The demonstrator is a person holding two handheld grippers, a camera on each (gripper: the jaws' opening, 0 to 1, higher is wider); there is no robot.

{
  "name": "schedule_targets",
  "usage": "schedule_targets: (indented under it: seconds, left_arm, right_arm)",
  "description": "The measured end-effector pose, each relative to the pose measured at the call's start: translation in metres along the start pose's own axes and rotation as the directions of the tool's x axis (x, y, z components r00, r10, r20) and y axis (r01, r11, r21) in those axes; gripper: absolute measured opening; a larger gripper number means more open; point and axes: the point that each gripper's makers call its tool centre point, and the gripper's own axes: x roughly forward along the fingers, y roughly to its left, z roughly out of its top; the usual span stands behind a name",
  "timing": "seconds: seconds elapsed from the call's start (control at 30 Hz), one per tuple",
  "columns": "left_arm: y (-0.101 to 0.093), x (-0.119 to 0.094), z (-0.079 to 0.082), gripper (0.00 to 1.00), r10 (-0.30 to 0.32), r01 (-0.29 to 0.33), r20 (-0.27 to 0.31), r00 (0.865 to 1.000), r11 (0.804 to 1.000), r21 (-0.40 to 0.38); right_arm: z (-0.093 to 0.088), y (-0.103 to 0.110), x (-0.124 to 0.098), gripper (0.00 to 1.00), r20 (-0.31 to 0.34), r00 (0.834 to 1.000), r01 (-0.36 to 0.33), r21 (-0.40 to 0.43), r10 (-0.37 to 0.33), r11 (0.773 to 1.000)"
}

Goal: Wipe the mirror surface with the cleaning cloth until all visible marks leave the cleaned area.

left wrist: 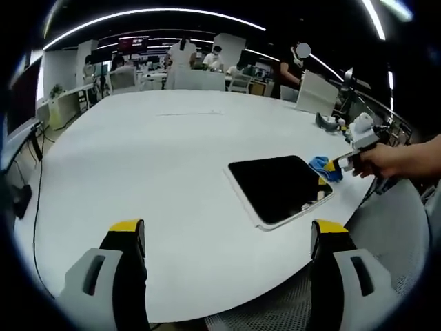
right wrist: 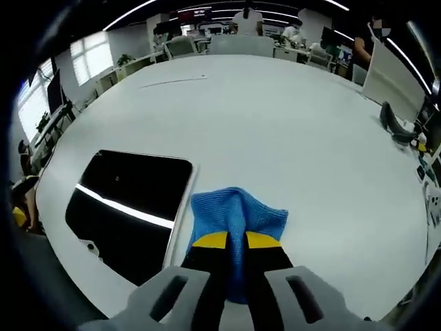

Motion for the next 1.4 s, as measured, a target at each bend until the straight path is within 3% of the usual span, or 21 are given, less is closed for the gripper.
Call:
schedule_targets:
  seconds: [0.1, 0.17, 0.27, 0.37, 0.53, 0.67, 0.73, 0.83, 1.17, 1.4]
  left_arm:
    - [-0.001, 0.004, 0.004, 0.99, 0.021, -0.022, 0.012, 1.0, 0.994, 0.107]
    - [-0.011, 0.008, 0.004, 0.99, -0.007, 0.005, 0.015, 1.0, 0.997, 0.072]
    - [-0.005, 0.012, -0.006, 0.99, 0.011, -0.008, -0.022, 1.0, 0.994, 0.11]
    - [-0.007, 0.011, -0.009, 0.99, -0.01, 0.011, -0.02, 1.0, 0.998, 0.055]
    - [-0.005, 0.011, -0.01, 0.99, -0.001, 0.002, -0.022, 1.0, 0.998, 0.065]
    - [-0.006, 0.012, -0.013, 0.99, -0.007, 0.009, -0.034, 0.999, 0.998, 0.066]
    - [-0.004, 0.012, -0.013, 0.99, -0.007, 0.009, -0.031, 1.0, 0.998, 0.061]
    - [-0.003, 0.01, -0.007, 0.99, -0.005, 0.005, 0.003, 1.0, 1.0, 0.03]
    - [-0.005, 0.011, -0.013, 0.99, -0.009, 0.01, -0.026, 1.0, 0.999, 0.035]
    - [-0.004, 0.013, -0.015, 0.99, -0.005, 0.007, -0.034, 0.999, 0.998, 0.061]
  right_arm:
    - [0.002, -0.002, -0.001, 0.0, -0.003, 1.0, 0.001, 0.029, 0.0, 1.0]
    - [0.005, -0.004, -0.003, 0.0, -0.004, 1.0, 0.006, 0.045, -0.005, 0.999]
    - [0.016, -0.002, -0.006, 0.0, 0.014, 1.0, -0.014, 0.102, 0.012, 0.995]
    - [0.027, 0.003, -0.008, 0.0, 0.024, 0.999, -0.044, 0.168, 0.04, 0.985]
    - [0.05, 0.018, -0.011, 0.0, 0.052, 0.994, -0.105, 0.257, 0.095, 0.961]
    - [0.057, 0.023, -0.006, 0.0, 0.062, 0.993, -0.115, 0.283, 0.102, 0.952]
    - [0.057, 0.029, -0.004, 0.0, 0.058, 0.99, -0.137, 0.326, 0.125, 0.936]
    - [0.058, 0.032, 0.001, 0.0, 0.058, 0.99, -0.138, 0.334, 0.126, 0.932]
    - [0.065, 0.053, 0.015, 0.0, 0.045, 0.992, -0.126, 0.3, 0.118, 0.946]
    - [0.052, 0.067, 0.027, 0.0, 0.005, 0.994, -0.109, 0.268, 0.112, 0.957]
